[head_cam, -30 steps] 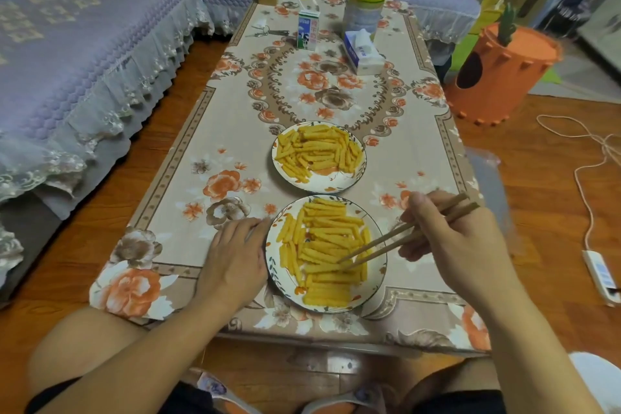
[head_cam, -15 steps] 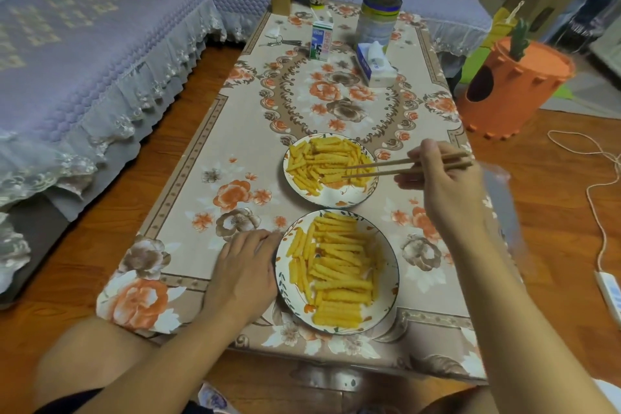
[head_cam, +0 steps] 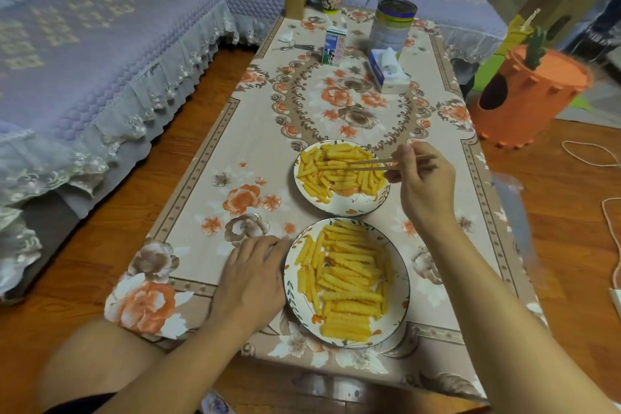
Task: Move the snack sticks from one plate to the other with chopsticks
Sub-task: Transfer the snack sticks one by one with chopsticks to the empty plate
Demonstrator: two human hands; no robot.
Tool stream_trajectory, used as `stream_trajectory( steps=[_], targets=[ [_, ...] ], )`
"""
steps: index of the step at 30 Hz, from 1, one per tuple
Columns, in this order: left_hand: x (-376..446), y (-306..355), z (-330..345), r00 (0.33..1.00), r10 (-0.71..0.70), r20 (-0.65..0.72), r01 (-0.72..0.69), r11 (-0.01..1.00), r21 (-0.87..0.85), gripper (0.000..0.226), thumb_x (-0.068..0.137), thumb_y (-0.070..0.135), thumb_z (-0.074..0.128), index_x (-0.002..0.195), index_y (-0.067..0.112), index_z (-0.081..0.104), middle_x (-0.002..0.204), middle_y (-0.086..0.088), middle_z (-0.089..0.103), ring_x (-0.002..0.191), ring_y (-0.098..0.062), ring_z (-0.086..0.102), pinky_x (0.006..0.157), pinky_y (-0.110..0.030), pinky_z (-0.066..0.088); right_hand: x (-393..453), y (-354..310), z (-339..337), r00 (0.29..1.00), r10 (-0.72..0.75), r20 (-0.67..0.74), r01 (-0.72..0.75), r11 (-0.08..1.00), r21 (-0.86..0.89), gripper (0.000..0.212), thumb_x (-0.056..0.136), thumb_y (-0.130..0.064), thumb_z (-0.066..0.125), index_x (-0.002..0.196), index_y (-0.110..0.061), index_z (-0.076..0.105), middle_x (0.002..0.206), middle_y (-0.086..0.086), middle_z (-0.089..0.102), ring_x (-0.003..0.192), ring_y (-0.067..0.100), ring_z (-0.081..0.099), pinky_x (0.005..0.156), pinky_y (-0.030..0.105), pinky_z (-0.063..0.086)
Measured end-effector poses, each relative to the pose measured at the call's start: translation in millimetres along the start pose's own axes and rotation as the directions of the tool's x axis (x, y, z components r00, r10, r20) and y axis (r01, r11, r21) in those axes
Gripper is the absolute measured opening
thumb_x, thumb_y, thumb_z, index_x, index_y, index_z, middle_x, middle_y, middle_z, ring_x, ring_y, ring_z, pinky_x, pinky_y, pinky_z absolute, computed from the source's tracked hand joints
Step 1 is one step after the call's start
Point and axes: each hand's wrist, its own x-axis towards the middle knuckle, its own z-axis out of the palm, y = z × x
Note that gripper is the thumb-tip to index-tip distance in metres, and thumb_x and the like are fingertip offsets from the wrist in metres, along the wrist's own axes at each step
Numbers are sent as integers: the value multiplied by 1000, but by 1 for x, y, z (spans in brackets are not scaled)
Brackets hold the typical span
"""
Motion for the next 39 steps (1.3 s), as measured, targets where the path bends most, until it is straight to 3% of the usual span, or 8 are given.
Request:
stream_trajectory(
  steps=[5, 10, 17, 20, 26, 30, 34, 39],
  targets=[
    [0, 1, 0, 1000, -2, -9, 2, 1000, 5, 52, 97, 40, 24, 145, 34, 45, 139, 9, 51, 130, -17, 42, 109, -38, 38, -8, -22, -20, 999, 26, -38, -23, 997, 70, 34, 108, -27, 49, 89, -6, 67, 76, 21, 69, 58, 28, 70, 54, 35, 58],
    [0, 0, 2, 1000, 1, -7, -1, 1000, 0, 53, 98, 39, 23, 146, 35, 43, 139, 9, 51, 130, -18, 42, 108, -39, 39, -44, -49, -70, 979, 193, 57, -201, 954, 223, 44, 109, -29, 46, 80, 0, 62, 58, 12, 65, 46, 28, 65, 48, 38, 58],
    [-2, -2, 4, 1000, 5, -20, -5, 1000, -4, 47, 99, 33, 36, 146, 33, 44, 138, 7, 52, 130, -20, 43, 108, -42, 39, -122, -46, -102, 932, 343, 119, -361, 905, 224, 48, 92, -42, 54, 78, 3, 61, 63, 19, 63, 44, 35, 62, 44, 40, 55],
    [-1, -2, 6, 1000, 6, -20, -6, 1000, 2, 47, 100, 31, 41, 147, 32, 44, 139, 6, 52, 130, -20, 43, 108, -42, 39, -133, -49, -109, 933, 347, 98, -359, 922, 145, 60, 83, -53, 58, 79, 7, 64, 65, 28, 63, 48, 38, 65, 47, 42, 56],
    [-2, -2, 7, 1000, 6, -28, -6, 1000, 11, 46, 102, 29, 42, 148, 29, 44, 140, 5, 52, 130, -21, 42, 108, -42, 39, -129, -52, -121, 960, 280, 33, -281, 958, 62, 37, 101, -23, 55, 81, 7, 65, 63, 23, 64, 47, 31, 65, 44, 32, 56],
    [-3, -2, 6, 999, 11, -37, -11, 1000, 6, 46, 102, 27, 45, 148, 28, 45, 139, 5, 52, 129, -20, 42, 107, -41, 40, -124, -54, -122, 971, 239, -11, -238, 970, 51, 36, 104, -21, 53, 81, 2, 66, 62, 18, 67, 48, 32, 65, 48, 36, 56],
    [-2, -1, 6, 999, 5, -44, -6, 1000, -13, 44, 102, 30, 44, 146, 31, 45, 139, 7, 51, 129, -20, 42, 108, -41, 38, -123, -53, -113, 970, 233, 65, -233, 972, 2, 32, 102, -22, 56, 82, 1, 68, 65, 18, 69, 50, 28, 68, 50, 31, 58],
    [-2, -1, 6, 999, 11, -51, -11, 1000, -8, 44, 101, 29, 44, 145, 30, 46, 137, 7, 53, 128, -20, 43, 107, -41, 40, -128, -55, -100, 965, 224, 136, -227, 974, 9, 43, 93, -34, 53, 81, 5, 64, 68, 21, 66, 48, 23, 67, 47, 26, 55]
  ],
)
